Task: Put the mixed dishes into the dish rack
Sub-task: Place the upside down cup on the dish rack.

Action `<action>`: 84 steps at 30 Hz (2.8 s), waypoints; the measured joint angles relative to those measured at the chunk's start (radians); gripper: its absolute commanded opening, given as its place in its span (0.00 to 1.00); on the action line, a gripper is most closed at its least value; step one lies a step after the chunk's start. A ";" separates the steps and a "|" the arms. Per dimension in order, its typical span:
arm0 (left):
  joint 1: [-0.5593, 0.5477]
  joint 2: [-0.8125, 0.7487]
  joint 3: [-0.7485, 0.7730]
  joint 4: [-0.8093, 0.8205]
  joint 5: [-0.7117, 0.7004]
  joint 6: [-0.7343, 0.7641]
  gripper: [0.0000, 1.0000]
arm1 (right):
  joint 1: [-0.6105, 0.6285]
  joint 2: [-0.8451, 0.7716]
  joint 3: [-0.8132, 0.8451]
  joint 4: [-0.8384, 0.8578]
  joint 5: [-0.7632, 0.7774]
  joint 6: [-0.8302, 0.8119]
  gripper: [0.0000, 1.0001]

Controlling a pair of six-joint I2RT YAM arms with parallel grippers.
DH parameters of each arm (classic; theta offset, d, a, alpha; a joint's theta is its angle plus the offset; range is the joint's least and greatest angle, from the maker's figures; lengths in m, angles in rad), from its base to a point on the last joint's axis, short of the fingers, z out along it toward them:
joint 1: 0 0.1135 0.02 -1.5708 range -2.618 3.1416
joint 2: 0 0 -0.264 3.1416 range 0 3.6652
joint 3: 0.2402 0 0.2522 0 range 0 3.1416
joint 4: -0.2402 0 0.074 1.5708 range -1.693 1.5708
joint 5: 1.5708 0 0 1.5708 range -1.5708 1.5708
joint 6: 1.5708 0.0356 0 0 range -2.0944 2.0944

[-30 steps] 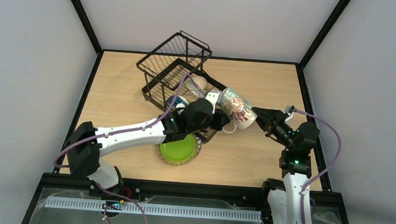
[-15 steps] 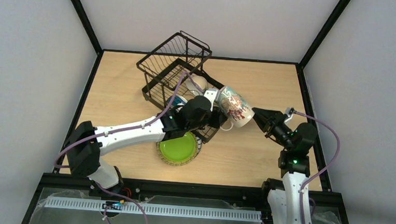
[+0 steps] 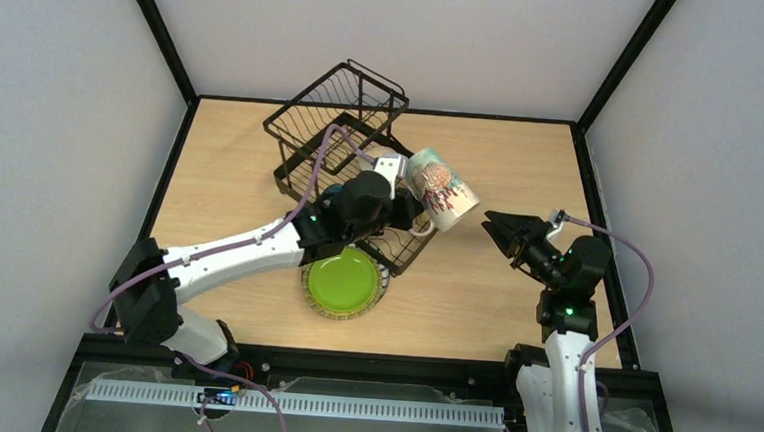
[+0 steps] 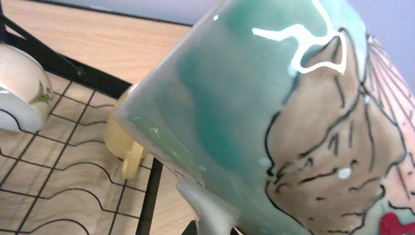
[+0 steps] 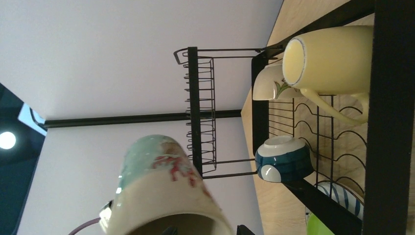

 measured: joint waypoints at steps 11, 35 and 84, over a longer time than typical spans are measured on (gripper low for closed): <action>0.004 -0.050 0.000 -0.051 -0.098 0.047 0.02 | 0.000 -0.003 0.002 -0.101 0.029 -0.066 0.68; 0.006 -0.050 -0.004 -0.314 -0.427 0.133 0.02 | 0.000 0.362 0.604 -0.435 0.206 -0.650 0.68; -0.049 0.277 -0.034 -0.282 -0.829 0.137 0.02 | 0.000 0.502 0.507 -0.221 0.288 -0.867 0.73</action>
